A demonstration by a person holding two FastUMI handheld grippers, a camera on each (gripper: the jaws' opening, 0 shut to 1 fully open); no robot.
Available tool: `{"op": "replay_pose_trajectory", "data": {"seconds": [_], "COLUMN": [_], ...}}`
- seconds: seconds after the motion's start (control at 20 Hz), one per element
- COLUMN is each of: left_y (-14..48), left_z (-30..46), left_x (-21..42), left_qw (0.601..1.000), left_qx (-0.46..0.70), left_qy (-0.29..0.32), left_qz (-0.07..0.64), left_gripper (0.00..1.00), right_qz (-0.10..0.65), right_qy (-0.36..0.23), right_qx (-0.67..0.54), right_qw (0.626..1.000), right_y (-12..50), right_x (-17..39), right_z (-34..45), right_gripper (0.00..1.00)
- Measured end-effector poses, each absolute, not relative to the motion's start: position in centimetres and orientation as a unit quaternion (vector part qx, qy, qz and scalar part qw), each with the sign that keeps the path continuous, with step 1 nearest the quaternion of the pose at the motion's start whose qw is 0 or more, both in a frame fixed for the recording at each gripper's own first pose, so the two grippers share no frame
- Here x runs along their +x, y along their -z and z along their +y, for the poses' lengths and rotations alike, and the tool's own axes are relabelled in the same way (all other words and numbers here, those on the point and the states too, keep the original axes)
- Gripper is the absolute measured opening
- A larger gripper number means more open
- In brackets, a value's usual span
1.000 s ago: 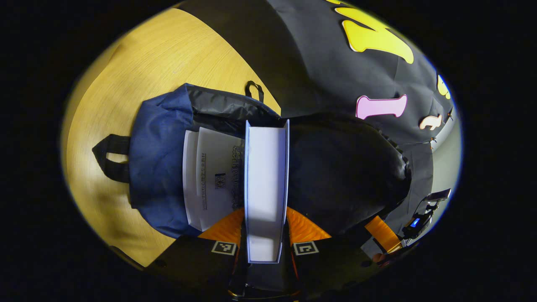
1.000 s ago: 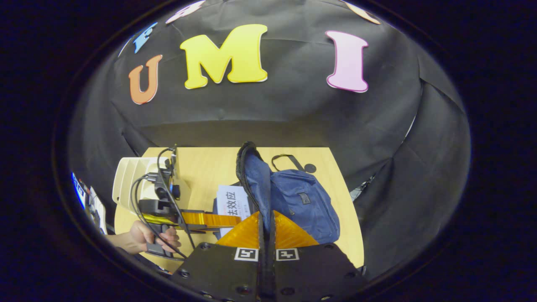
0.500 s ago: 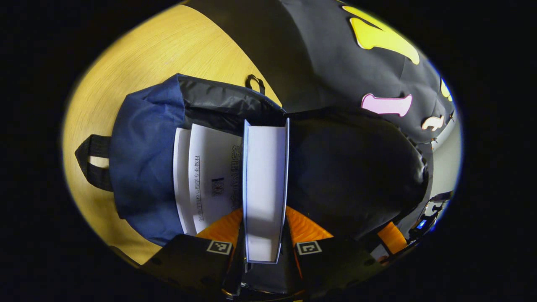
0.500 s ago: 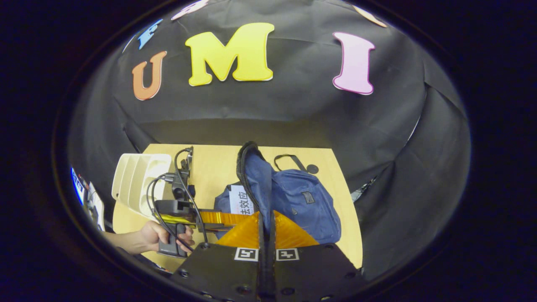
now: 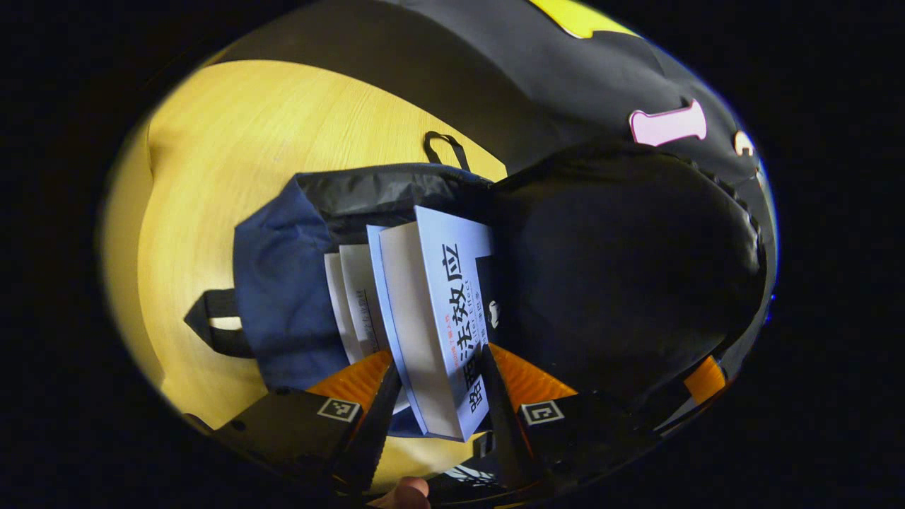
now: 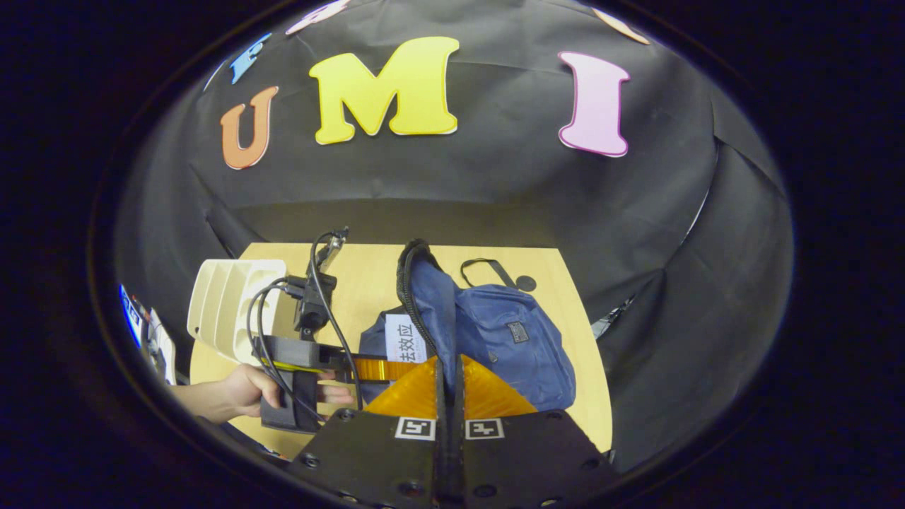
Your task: Open the schoolbag, grab two books from the bookshelf and put them into the schoolbag.
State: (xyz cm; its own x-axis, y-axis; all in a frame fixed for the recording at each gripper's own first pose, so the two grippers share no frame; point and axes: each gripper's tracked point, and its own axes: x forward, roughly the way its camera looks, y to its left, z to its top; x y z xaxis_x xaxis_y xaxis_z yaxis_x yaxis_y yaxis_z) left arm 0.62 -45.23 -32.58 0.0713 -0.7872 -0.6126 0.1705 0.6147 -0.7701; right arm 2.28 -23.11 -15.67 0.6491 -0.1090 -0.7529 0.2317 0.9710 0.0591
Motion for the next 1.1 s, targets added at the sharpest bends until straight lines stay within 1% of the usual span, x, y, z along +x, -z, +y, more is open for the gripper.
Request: {"op": "replay_pose_trajectory", "data": {"seconds": [0.05, 0.1, 0.15, 0.2, 0.25, 0.3, 0.45, 0.6, 0.65, 0.7, 0.75, 1.0, 1.05, 1.1], "left_y": [32.5, 32.7, 32.7, 32.8, 33.1, 33.3, 33.3, 31.9, 31.1, 30.1, 28.9, 20.9, 18.8, 16.5], "left_z": [-45.0, -44.8, -44.5, -44.1, -43.6, -43.0, -41.4, -40.9, -40.3, -39.7, -39.2, -33.3, -31.7, -30.3], "left_x": [0.8, 0.9, 1.1, 1.2, 1.3, 1.5, 2.7, 3.1, 3.4, 3.9, 4.5, 7.3, 7.9, 8.1], "left_qw": [0.694, 0.702, 0.707, 0.712, 0.719, 0.729, 0.760, 0.780, 0.793, 0.806, 0.822, 0.910, 0.926, 0.940], "left_qx": [-0.248, -0.231, -0.218, -0.206, -0.192, -0.177, -0.125, -0.113, -0.106, -0.104, -0.103, -0.057, -0.053, -0.050], "left_qy": [0.345, 0.336, 0.327, 0.315, 0.303, 0.290, 0.259, 0.253, 0.249, 0.248, 0.245, 0.201, 0.188, 0.174], "left_qz": [0.582, 0.585, 0.588, 0.593, 0.596, 0.595, 0.582, 0.561, 0.545, 0.527, 0.504, 0.358, 0.324, 0.290], "left_gripper": [0.69, 0.84, 0.73, 0.74, 0.87, 0.74, 0.75, 0.75, 0.75, 0.75, 0.75, 0.74, 0.87, 0.74], "right_qz": [0.409, 0.410, 0.410, 0.410, 0.411, 0.411, 0.413, 0.412, 0.412, 0.411, 0.411, 0.411, 0.410, 0.407], "right_qy": [0.093, 0.091, 0.090, 0.089, 0.088, 0.087, 0.085, 0.081, 0.081, 0.081, 0.081, 0.072, 0.074, 0.076], "right_qx": [0.073, 0.072, 0.069, 0.067, 0.065, 0.065, 0.064, 0.063, 0.064, 0.065, 0.067, 0.071, 0.077, 0.085], "right_qw": [0.905, 0.905, 0.905, 0.905, 0.905, 0.905, 0.905, 0.905, 0.905, 0.906, 0.906, 0.906, 0.906, 0.906], "right_y": [15.7, 15.8, 15.9, 15.9, 16.0, 16.2, 16.4, 16.4, 16.4, 16.5, 16.5, 17.2, 17.3, 17.4], "right_x": [2.3, 2.3, 2.5, 2.4, 2.5, 2.4, 2.5, 2.5, 2.6, 2.5, 2.5, 2.2, 2.2, 2.2], "right_z": [-23.0, -22.9, -22.7, -22.6, -22.5, -22.4, -22.0, -21.6, -21.5, -21.4, -21.3, -20.1, -19.9, -19.6], "right_gripper": [0.01, 0.01, 0.01, 0.01, 0.01, 0.01, 0.01, 0.01, 0.04, 0.04, 0.01, 0.01, 0.01, 0.01]}}
